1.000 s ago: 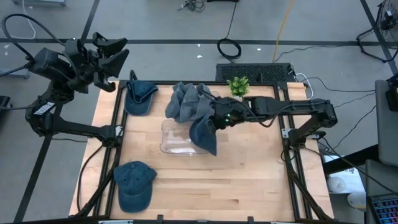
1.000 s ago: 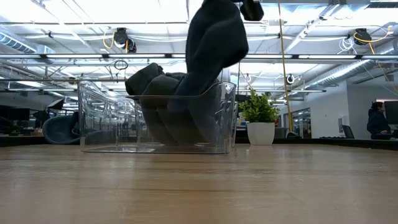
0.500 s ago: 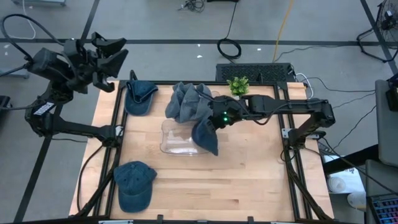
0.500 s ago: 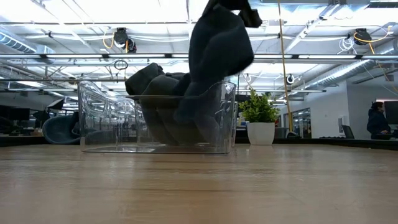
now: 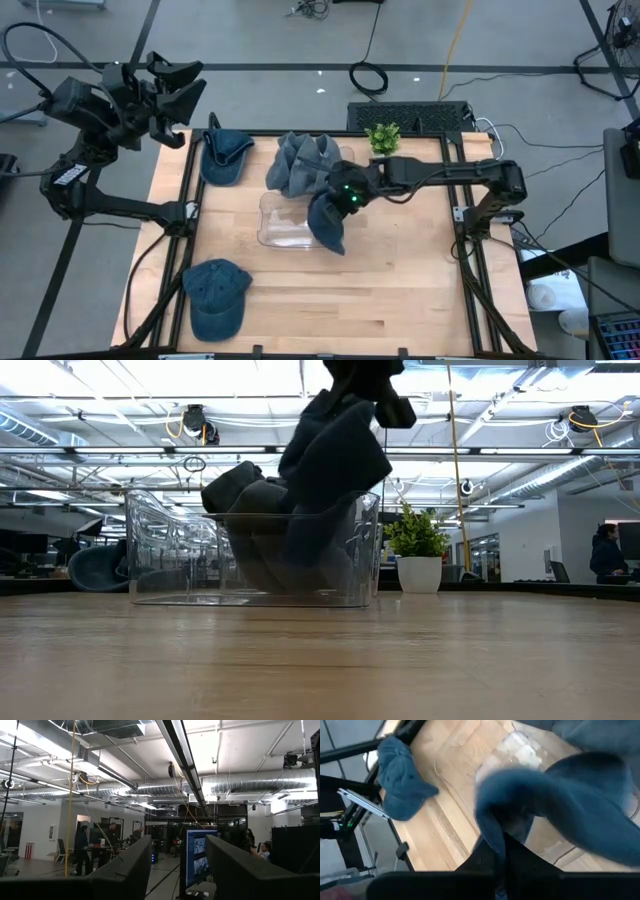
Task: Pick & Place hat
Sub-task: Put the bottom right blue cap into the bottom transparent bin
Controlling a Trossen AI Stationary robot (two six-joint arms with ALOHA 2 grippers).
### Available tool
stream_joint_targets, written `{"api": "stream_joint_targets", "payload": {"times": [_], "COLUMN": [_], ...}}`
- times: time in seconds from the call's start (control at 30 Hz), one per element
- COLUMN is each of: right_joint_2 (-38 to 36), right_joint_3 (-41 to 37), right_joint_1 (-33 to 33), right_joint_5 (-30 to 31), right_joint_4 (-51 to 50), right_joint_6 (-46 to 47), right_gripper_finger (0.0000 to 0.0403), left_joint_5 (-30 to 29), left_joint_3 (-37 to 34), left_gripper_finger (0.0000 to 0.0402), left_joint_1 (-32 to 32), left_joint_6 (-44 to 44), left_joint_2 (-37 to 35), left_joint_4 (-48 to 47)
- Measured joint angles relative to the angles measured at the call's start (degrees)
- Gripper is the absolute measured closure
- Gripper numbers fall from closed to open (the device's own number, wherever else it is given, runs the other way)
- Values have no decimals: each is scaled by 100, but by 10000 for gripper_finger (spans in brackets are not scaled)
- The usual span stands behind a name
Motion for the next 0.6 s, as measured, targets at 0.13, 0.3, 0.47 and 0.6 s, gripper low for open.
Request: {"api": "stream_joint_targets", "payload": {"times": [0.13, 0.3, 0.47, 0.6], "right_joint_2": [60, 44, 35, 40], "right_joint_3": [-2, -2, -4, -3], "right_joint_1": [-30, -96, -58, -88], "right_joint_5": [15, -287, -911, -758], "right_joint_4": [-85, -527, 495, 173], "right_joint_6": [128, 422, 863, 901], "right_gripper_finger": [403, 403, 403, 403], "left_joint_5": [0, 0, 0, 31], "left_joint_3": [-2, -2, -2, -2], "left_gripper_finger": [210, 210, 211, 211], "left_joint_1": [0, 0, -1, -1], "left_joint_6": [-8, -11, -14, -35], "left_joint_2": [-6, -13, -11, -11], "left_joint_4": [-1, -40, -50, -51]}}
